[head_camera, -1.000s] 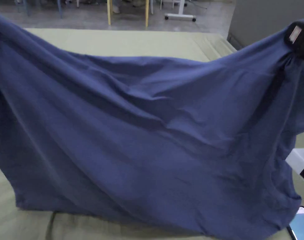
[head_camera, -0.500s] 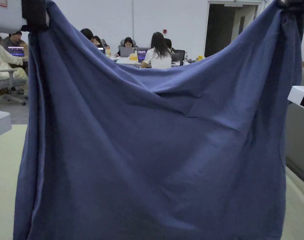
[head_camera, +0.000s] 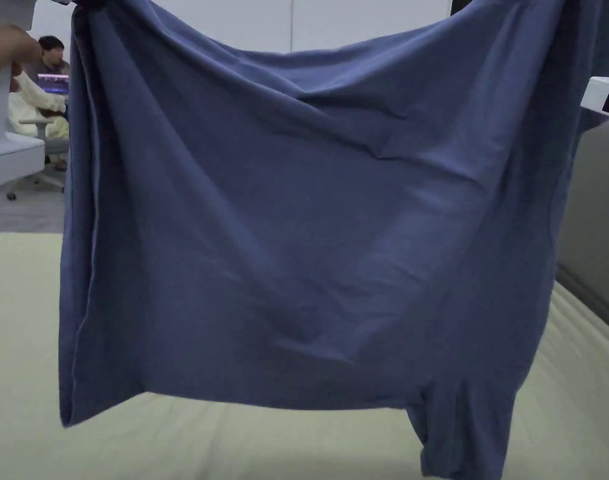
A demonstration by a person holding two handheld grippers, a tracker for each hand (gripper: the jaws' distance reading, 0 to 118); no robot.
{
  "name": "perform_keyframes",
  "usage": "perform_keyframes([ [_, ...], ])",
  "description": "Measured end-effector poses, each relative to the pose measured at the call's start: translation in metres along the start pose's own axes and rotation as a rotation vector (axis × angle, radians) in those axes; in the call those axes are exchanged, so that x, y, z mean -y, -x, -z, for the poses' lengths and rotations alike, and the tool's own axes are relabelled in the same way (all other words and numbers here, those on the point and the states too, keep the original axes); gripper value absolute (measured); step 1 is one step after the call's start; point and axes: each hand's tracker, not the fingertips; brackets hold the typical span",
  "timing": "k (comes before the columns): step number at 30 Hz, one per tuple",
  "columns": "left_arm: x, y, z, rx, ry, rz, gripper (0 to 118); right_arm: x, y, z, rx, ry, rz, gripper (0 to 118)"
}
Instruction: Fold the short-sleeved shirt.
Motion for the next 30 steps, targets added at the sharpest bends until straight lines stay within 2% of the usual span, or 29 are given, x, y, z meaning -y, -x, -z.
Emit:
perform_keyframes([
  [9, 0.180, -0.010, 0.106, 0.012, 0.291, -0.143, 7, 0.191, 0.000, 0.072, 0.002, 0.255, 0.002, 5],
  [12, 0.212, -0.024, 0.102, 0.041, 0.353, -0.187, 7, 0.236, -0.005, 0.081, 0.000, 0.334, 0.030, 5],
  [16, 0.233, -0.032, 0.092, 0.052, 0.380, -0.158, 7, 0.271, -0.010, 0.068, 0.004, 0.380, 0.018, 5],
  [20, 0.256, -0.043, 0.058, 0.080, 0.401, -0.090, 7, 0.300, -0.019, 0.040, -0.017, 0.413, 0.021, 5],
  [24, 0.299, -0.053, 0.003, 0.122, 0.408, -0.111, 7, 0.340, -0.028, -0.008, -0.059, 0.472, 0.062, 5],
  [30, 0.373, -0.056, -0.078, 0.155, 0.499, -0.199, 7, 0.403, -0.030, -0.131, -0.048, 0.560, 0.081, 5],
])
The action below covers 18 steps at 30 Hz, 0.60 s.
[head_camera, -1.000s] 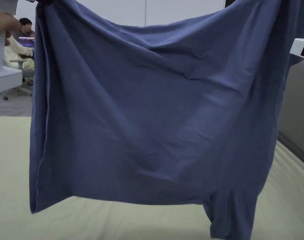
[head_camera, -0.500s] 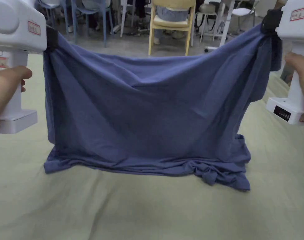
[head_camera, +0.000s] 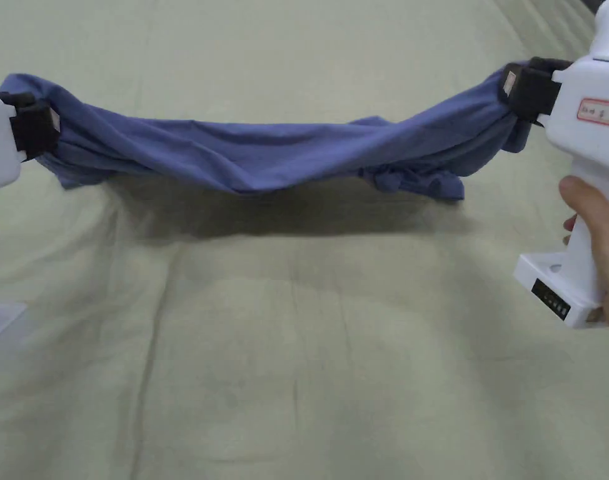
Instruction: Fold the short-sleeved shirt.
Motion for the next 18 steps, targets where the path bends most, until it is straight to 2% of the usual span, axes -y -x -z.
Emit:
perform_keyframes([
  [2, 0.031, 0.000, -0.017, 0.001, 0.041, -0.013, 7, 0.035, -0.004, -0.024, -0.004, 0.042, 0.009, 5],
  [4, 0.057, -0.002, -0.035, -0.027, 0.069, 0.001, 7, 0.066, 0.001, -0.052, 0.032, 0.075, -0.014, 5],
  [7, 0.085, -0.003, -0.066, -0.045, 0.110, 0.030, 7, 0.102, 0.000, -0.095, 0.032, 0.091, 0.004, 5],
  [9, 0.100, -0.005, -0.089, -0.044, 0.122, 0.040, 7, 0.119, -0.001, -0.125, 0.040, 0.104, 0.025, 5],
  [13, 0.122, -0.006, -0.136, -0.064, 0.141, 0.024, 7, 0.146, -0.007, -0.176, 0.046, 0.145, 0.013, 5],
  [15, 0.135, -0.008, -0.153, -0.064, 0.177, 0.030, 7, 0.157, -0.013, -0.195, 0.022, 0.174, 0.046, 5],
  [18, 0.164, -0.019, -0.175, -0.075, 0.248, 0.068, 7, 0.177, -0.011, -0.224, 0.050, 0.224, 0.023, 5],
])
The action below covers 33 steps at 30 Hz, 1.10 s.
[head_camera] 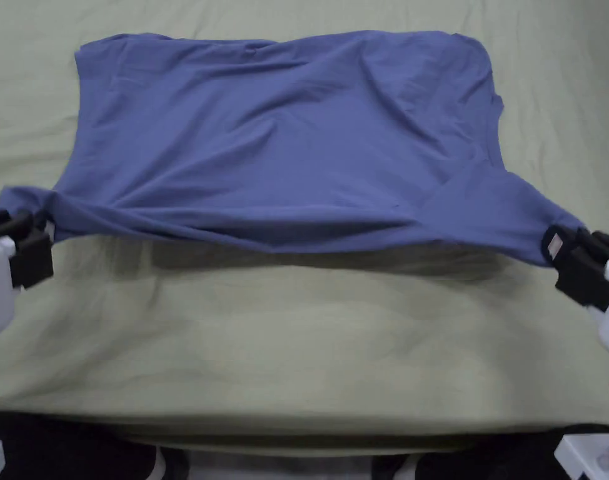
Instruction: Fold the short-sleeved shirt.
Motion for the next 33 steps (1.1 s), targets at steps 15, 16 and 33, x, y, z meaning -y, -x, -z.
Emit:
perform_keyframes([
  [15, 0.053, -0.002, 0.022, -0.017, 0.234, 0.066, 9, 0.053, -0.014, 0.004, 0.047, 0.284, -0.086, 38],
  [16, 0.051, -0.002, 0.026, -0.014, 0.268, 0.062, 35, 0.049, -0.011, 0.010, 0.067, 0.334, -0.086, 97],
  [33, 0.004, -0.007, -0.061, -0.004, 0.278, 0.065, 0, -0.010, 0.028, -0.042, 0.018, 0.387, -0.006, 3],
])
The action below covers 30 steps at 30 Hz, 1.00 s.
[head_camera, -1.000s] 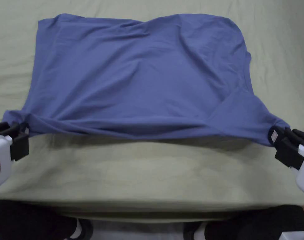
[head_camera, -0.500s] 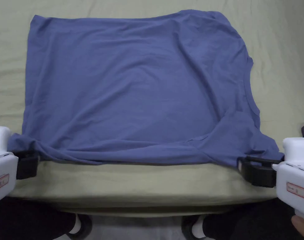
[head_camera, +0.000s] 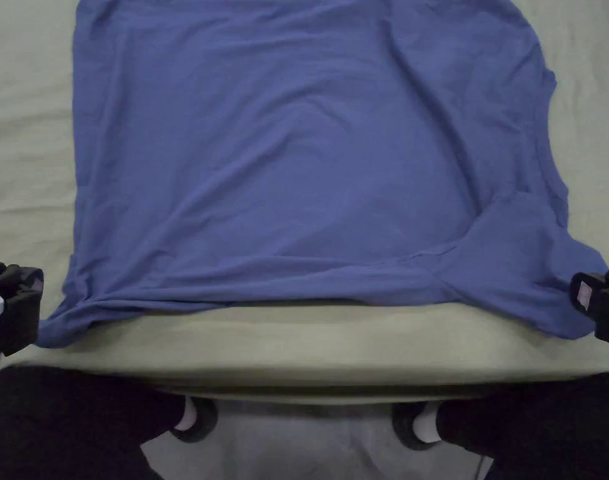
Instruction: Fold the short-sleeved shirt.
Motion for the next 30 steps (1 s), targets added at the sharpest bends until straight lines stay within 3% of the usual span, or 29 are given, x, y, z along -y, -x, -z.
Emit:
perform_keyframes([
  [5, 0.010, 0.010, 0.021, 0.082, 0.070, -0.115, 0, 0.002, 0.000, 0.009, 0.015, 0.034, -0.021, 3],
  [6, 0.012, 0.014, 0.027, 0.091, 0.079, -0.149, 5, 0.002, -0.003, 0.008, 0.006, 0.036, -0.011, 3],
  [8, 0.017, 0.021, 0.044, 0.096, 0.130, -0.187, 88, 0.000, -0.009, 0.008, -0.013, 0.033, 0.016, 3],
  [9, 0.018, 0.024, 0.060, 0.084, 0.169, -0.181, 94, -0.001, -0.009, 0.009, -0.011, 0.033, 0.016, 3],
  [12, 0.022, 0.024, 0.088, 0.041, 0.204, -0.113, 94, -0.004, -0.004, 0.013, -0.009, 0.039, 0.006, 3],
  [15, 0.019, 0.021, 0.117, 0.087, 0.274, -0.044, 93, -0.007, 0.005, 0.018, -0.015, 0.046, -0.024, 3],
  [16, 0.019, 0.019, 0.123, 0.117, 0.290, -0.025, 87, -0.008, 0.009, 0.020, -0.017, 0.048, -0.030, 3],
  [17, 0.017, 0.018, 0.128, 0.146, 0.278, -0.012, 65, -0.009, 0.012, 0.022, -0.019, 0.050, -0.032, 3],
  [19, 0.012, 0.019, 0.124, 0.142, 0.246, -0.043, 8, -0.009, 0.018, 0.026, -0.024, 0.056, -0.042, 3],
  [22, 0.005, 0.022, 0.110, 0.170, 0.159, -0.131, 6, -0.007, 0.020, 0.029, -0.037, 0.068, -0.045, 3],
  [26, -0.006, 0.019, 0.098, 0.162, 0.130, -0.113, 6, -0.006, 0.014, 0.031, -0.053, 0.073, -0.040, 3],
  [27, -0.008, 0.020, 0.095, 0.170, 0.120, -0.120, 6, -0.006, 0.011, 0.030, -0.060, 0.065, -0.018, 22],
  [28, -0.009, 0.019, 0.093, 0.175, 0.112, -0.122, 6, -0.004, 0.007, 0.029, -0.054, 0.059, -0.007, 88],
  [29, -0.011, 0.017, 0.091, 0.178, 0.108, -0.122, 6, -0.001, 0.001, 0.032, -0.057, 0.065, -0.002, 118],
  [30, -0.011, 0.017, 0.090, 0.178, 0.106, -0.120, 6, 0.005, -0.002, 0.026, -0.089, 0.001, 0.005, 118],
])
